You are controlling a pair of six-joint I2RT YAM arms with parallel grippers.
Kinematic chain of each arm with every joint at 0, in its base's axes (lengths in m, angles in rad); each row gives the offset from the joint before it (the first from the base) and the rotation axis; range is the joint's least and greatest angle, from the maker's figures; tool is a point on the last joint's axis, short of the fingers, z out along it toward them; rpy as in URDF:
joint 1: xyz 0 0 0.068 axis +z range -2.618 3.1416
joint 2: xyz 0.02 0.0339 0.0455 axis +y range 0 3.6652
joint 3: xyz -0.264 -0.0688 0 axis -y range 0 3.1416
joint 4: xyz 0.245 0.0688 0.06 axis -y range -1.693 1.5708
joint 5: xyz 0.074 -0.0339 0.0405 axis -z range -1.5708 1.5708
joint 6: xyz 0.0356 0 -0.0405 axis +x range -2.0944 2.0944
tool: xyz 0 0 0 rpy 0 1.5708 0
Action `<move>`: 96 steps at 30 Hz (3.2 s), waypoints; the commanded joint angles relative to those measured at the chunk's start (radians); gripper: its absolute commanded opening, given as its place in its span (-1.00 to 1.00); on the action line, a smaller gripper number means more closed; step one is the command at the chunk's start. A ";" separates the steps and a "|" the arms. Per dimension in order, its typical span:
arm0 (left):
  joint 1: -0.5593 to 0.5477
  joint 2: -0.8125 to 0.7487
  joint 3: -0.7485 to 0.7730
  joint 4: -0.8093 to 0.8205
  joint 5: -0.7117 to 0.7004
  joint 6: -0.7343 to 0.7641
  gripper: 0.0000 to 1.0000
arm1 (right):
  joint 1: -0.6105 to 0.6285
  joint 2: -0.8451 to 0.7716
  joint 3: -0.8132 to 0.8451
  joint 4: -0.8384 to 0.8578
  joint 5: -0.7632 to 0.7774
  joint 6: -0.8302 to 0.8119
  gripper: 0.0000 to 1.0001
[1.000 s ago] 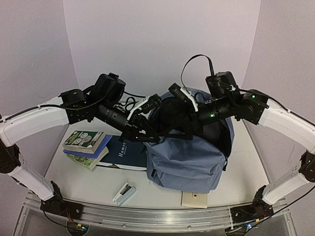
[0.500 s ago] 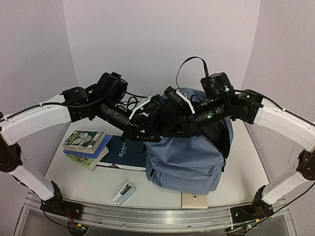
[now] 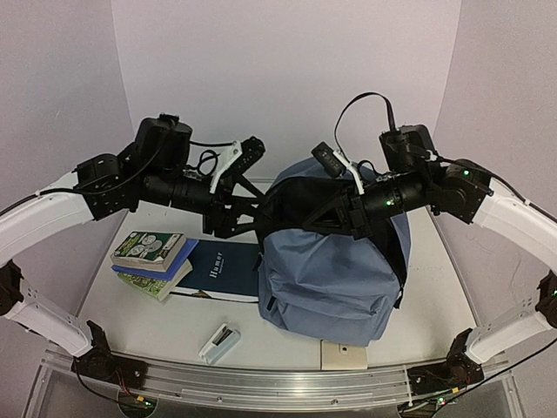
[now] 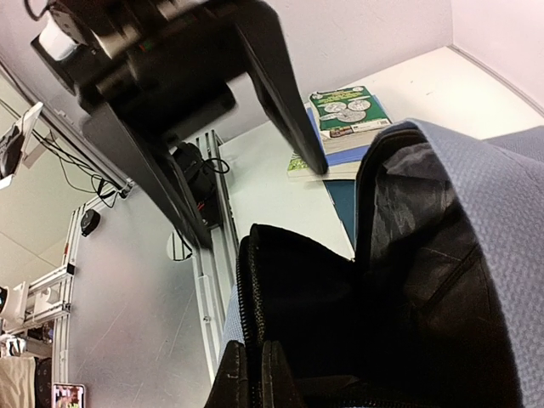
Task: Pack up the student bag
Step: Unzip the student bag at the center of the board, then move the student bag to the center of the board, then adjust the student bag at the center of the board.
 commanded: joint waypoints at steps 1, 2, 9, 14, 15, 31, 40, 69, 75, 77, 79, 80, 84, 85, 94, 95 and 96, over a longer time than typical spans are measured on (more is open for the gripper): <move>0.001 -0.066 -0.004 0.102 -0.210 0.028 0.21 | 0.001 -0.037 -0.007 0.002 0.033 0.029 -1.00; 0.001 -0.069 -0.008 0.113 -0.238 0.040 0.20 | 0.001 -0.039 -0.006 0.002 0.034 0.030 -1.00; 0.001 0.036 0.030 0.155 -0.370 0.122 0.48 | 0.006 -0.044 -0.001 -0.003 0.057 0.039 -1.00; 0.001 0.132 0.091 0.166 -0.411 0.125 0.55 | 0.037 -0.054 0.001 -0.001 0.115 0.068 -1.00; 0.002 0.144 0.094 0.183 -0.426 0.124 0.53 | 0.049 -0.058 0.002 -0.001 0.134 0.074 -1.00; 0.066 0.399 0.327 0.214 -0.477 -0.069 -1.00 | 0.104 -0.055 0.005 0.000 0.926 0.197 -1.00; 0.176 0.600 0.607 0.235 -0.430 -0.147 -0.99 | -0.048 0.120 0.208 0.015 0.991 0.051 -1.00; 0.247 0.788 0.769 0.245 -0.486 -0.286 -1.00 | 0.336 0.103 -0.226 0.261 1.401 0.585 -1.00; 0.247 0.699 0.583 0.393 -0.426 -0.265 -1.00 | 0.410 0.070 -0.350 0.353 1.281 0.697 -0.48; 0.247 0.669 0.533 0.436 -0.362 -0.251 -1.00 | 0.439 0.061 -0.365 0.361 1.227 0.697 -0.07; 0.247 0.648 0.496 0.463 -0.313 -0.235 -1.00 | 0.463 0.044 -0.363 0.357 1.177 0.690 0.21; 0.246 0.639 0.485 0.470 -0.296 -0.229 -1.00 | 0.467 0.028 -0.361 0.353 1.153 0.688 0.29; 0.246 0.619 0.473 0.464 -0.257 -0.214 -1.00 | 0.470 -0.063 -0.345 0.330 1.116 0.669 0.53; 0.246 0.618 0.477 0.453 -0.247 -0.210 -0.99 | 0.470 -0.090 -0.337 0.326 1.106 0.653 0.59; 0.246 0.621 0.505 0.395 -0.203 -0.186 -0.87 | 0.470 -0.198 -0.193 0.218 1.106 0.539 0.86; 0.246 0.624 0.509 0.388 -0.206 -0.183 -0.87 | 0.470 -0.201 -0.179 0.213 1.086 0.523 0.86; 0.246 0.626 0.513 0.382 -0.209 -0.180 -0.87 | 0.470 -0.203 -0.164 0.206 1.066 0.512 0.86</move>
